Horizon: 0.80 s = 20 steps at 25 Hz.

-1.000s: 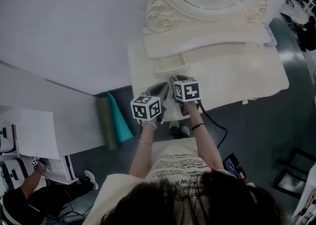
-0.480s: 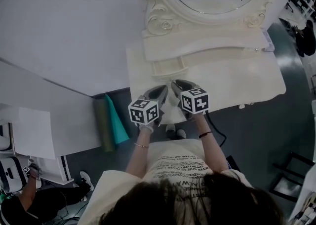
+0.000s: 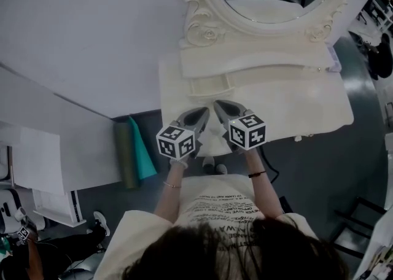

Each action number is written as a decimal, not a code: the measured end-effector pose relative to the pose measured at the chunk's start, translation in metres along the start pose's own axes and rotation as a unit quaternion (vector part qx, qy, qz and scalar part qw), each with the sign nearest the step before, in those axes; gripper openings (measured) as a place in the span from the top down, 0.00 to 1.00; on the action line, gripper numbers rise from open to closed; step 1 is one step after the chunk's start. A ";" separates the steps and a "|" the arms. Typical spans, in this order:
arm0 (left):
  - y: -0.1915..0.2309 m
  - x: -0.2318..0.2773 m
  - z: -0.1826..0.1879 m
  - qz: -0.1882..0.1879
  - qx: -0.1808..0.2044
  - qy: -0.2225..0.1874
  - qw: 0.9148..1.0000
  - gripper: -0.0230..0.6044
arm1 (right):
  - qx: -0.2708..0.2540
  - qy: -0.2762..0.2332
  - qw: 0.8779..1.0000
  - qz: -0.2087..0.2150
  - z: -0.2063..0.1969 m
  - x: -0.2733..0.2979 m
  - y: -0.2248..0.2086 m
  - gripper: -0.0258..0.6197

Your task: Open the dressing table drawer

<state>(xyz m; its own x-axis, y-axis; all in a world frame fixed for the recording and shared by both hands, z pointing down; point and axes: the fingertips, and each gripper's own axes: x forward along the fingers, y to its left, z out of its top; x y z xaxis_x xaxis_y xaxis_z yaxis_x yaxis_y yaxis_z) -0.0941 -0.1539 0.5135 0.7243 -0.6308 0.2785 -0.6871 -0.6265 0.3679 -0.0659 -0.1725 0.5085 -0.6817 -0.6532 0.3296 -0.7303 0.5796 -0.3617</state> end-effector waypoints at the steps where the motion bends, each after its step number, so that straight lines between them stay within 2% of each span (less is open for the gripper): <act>1: -0.001 0.000 0.002 -0.002 0.001 -0.003 1.000 0.97 | -0.002 -0.003 1.000 0.004 0.002 -0.001 0.002 0.96; 11: -0.008 -0.006 0.012 -0.015 0.004 -0.022 1.000 0.97 | -0.010 -0.027 0.999 0.035 0.017 -0.009 0.011 0.96; 20: -0.011 -0.006 0.014 -0.017 0.006 -0.030 0.999 0.97 | -0.015 -0.035 0.998 0.043 0.018 -0.012 0.012 0.96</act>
<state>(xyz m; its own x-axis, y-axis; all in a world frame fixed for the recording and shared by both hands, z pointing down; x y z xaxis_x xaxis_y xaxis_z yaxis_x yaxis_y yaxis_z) -0.0917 -0.1500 0.4952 0.7430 -0.6345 0.2129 -0.6628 -0.6535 0.3656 -0.0659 -0.1669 0.4846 -0.7378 -0.6319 0.2371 -0.6709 0.6483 -0.3600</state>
